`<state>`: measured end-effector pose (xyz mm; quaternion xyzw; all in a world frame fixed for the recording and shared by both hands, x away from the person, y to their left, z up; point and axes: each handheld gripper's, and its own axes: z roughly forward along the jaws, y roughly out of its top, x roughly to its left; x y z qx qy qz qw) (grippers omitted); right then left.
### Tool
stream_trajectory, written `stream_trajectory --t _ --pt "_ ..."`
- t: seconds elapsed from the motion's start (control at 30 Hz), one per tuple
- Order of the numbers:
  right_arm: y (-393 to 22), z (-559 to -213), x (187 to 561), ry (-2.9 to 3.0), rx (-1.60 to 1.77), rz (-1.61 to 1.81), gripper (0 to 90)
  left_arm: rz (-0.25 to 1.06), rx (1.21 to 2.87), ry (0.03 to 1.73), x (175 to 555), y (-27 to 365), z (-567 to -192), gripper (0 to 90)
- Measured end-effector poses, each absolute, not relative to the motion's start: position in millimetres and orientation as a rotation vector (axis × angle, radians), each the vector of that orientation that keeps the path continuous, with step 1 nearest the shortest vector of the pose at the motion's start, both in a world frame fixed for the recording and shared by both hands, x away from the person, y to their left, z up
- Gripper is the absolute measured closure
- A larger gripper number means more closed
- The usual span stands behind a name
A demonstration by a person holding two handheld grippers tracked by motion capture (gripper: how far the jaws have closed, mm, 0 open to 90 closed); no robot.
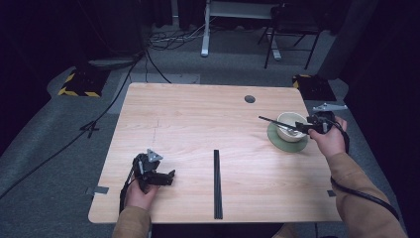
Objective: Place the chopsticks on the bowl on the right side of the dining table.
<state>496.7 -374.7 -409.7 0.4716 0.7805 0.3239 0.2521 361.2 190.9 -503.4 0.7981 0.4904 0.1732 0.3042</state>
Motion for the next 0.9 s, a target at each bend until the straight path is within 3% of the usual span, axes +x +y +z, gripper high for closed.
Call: stream_trajectory --t 0.37,0.9 --pt "-390 -421 489 2.129 1.268 0.753 40.9 0.458 2.112 1.300 361 191 -504 0.3" --pt "-392 -421 516 2.073 1.308 0.749 42.3 0.453 2.111 1.303 359 191 -504 0.3"
